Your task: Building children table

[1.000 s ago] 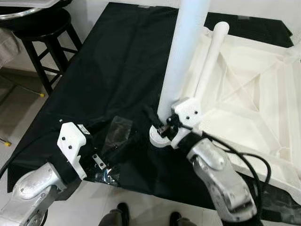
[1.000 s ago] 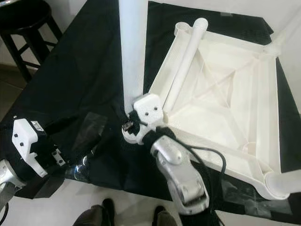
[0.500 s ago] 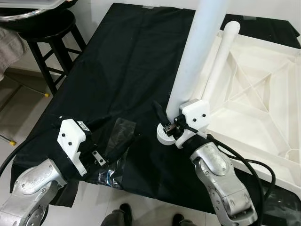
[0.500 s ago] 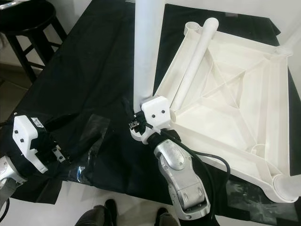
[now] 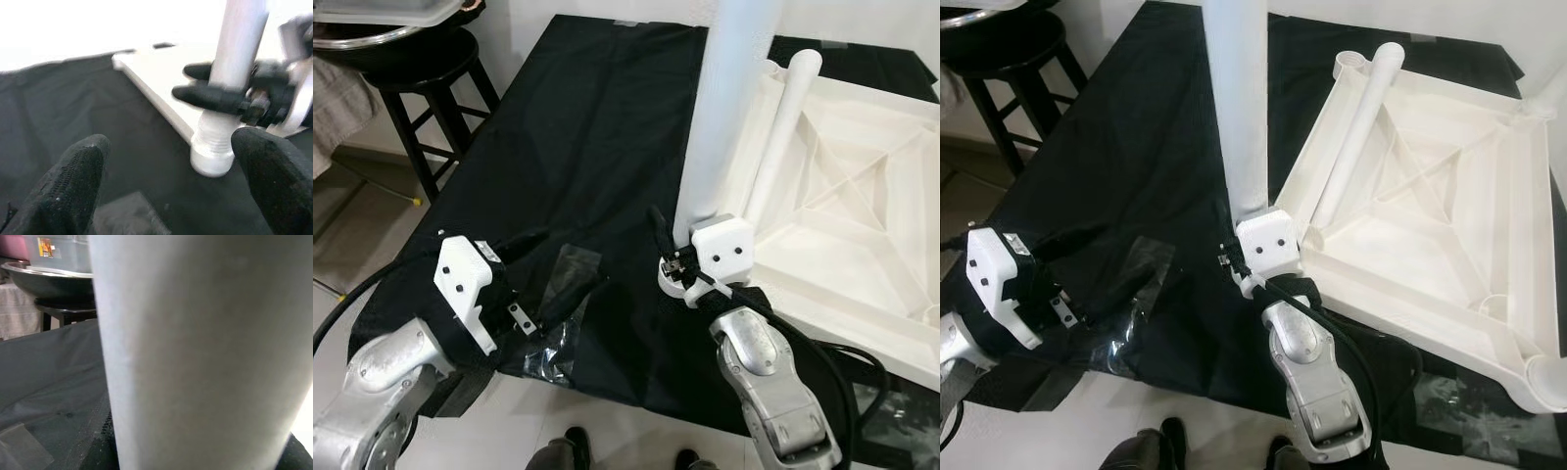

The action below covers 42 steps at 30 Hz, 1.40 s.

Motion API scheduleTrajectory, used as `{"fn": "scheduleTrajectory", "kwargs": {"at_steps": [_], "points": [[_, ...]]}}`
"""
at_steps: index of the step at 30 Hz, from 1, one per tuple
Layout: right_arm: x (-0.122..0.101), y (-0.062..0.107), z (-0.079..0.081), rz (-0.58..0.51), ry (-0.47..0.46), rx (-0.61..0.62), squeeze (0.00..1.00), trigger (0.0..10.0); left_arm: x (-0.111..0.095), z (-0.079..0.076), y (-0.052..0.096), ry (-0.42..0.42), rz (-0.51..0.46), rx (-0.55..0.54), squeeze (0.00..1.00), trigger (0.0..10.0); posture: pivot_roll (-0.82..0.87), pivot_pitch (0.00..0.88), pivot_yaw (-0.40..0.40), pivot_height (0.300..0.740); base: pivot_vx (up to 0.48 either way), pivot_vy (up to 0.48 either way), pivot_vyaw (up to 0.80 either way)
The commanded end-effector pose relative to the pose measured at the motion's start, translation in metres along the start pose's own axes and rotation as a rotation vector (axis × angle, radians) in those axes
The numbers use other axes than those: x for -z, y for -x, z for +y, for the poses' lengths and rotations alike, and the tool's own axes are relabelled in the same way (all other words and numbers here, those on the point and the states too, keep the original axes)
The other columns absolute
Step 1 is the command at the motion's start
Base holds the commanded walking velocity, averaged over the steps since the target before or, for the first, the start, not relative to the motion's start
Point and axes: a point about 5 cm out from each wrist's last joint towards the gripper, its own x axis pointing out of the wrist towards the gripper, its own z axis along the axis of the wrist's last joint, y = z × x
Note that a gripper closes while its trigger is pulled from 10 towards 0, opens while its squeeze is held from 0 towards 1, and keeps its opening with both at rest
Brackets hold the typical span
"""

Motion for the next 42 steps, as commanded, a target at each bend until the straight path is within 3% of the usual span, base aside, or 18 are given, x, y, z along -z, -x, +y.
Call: {"fn": "scheduleTrajectory", "kwargs": {"at_steps": [1,7,8,9,11,16,23,29,31,38,40,41,42], "points": [[0.025,0.005,-0.009,0.123,0.028,0.066,0.0,10.0,-0.005,0.003,-0.001,-0.001,-0.015,0.032,0.0,10.0,0.04,0.256,0.021,0.74,0.0,0.0,0.0],[0.027,0.002,-0.009,0.126,-0.046,0.11,0.0,10.0,-0.016,0.007,-0.011,-0.023,-0.052,0.107,0.0,10.0,0.04,0.242,0.033,0.74,0.0,0.0,0.0],[0.029,0.0,-0.009,0.131,-0.127,0.132,0.0,10.0,-0.019,0.008,-0.014,-0.029,-0.06,0.136,0.0,10.0,0.03,0.238,0.037,0.74,0.0,0.0,0.0],[0.029,0.0,-0.009,0.131,-0.127,0.132,0.0,10.0,-0.019,0.008,-0.014,-0.029,-0.06,0.136,0.0,10.0,0.03,0.238,0.037,0.74,0.0,0.0,0.0],[0.03,-0.003,-0.01,0.133,-0.216,0.154,0.0,10.0,-0.02,0.008,-0.018,-0.033,-0.063,0.167,0.0,10.0,0.03,0.235,0.042,0.74,0.0,0.0,0.0],[0.025,-0.011,-0.016,0.109,-0.309,0.163,0.0,10.0,-0.021,0.006,-0.021,-0.026,-0.071,0.186,0.0,10.0,0.03,0.233,0.048,0.74,0.0,0.0,0.0],[0.013,-0.026,-0.015,0.065,-0.35,0.049,0.0,10.0,-0.021,0.005,-0.026,-0.017,-0.084,0.199,0.0,10.0,0.03,0.235,0.052,0.74,0.0,0.0,0.0],[0.004,-0.04,-0.017,0.034,-0.299,-0.085,0.0,10.0,-0.022,0.005,-0.029,-0.014,-0.096,0.205,0.0,10.0,0.02,0.236,0.051,0.74,0.0,0.0,0.0],[-0.013,-0.05,-0.015,-0.056,-0.284,-0.278,0.0,10.0,-0.024,0.006,-0.033,-0.018,-0.11,0.207,0.0,10.0,0.02,0.232,0.048,0.74,0.0,0.0,0.0],[-0.041,-0.062,-0.025,-0.167,-0.264,-0.513,0.0,10.0,-0.033,0.01,-0.04,-0.031,-0.15,0.216,0.0,10.0,0.02,0.22,0.039,0.74,0.0,0.0,0.0],[-0.05,-0.064,-0.028,-0.189,-0.194,-0.658,0.0,10.0,-0.042,0.015,-0.045,-0.026,-0.183,0.238,0.0,10.0,0.03,0.214,0.034,0.74,0.0,0.0,0.0],[-0.05,-0.062,-0.026,-0.175,-0.166,-0.725,0.0,10.0,-0.045,0.015,-0.046,-0.004,-0.193,0.274,0.23,10.0,0.02,0.21,0.034,0.74,0.0,0.0,0.0],[-0.049,-0.061,-0.024,-0.163,-0.149,-0.771,0.0,10.0,-0.048,0.015,-0.047,0.011,-0.2,0.3,0.23,10.0,0.02,0.21,0.034,0.74,0.0,0.0,0.0]]}}
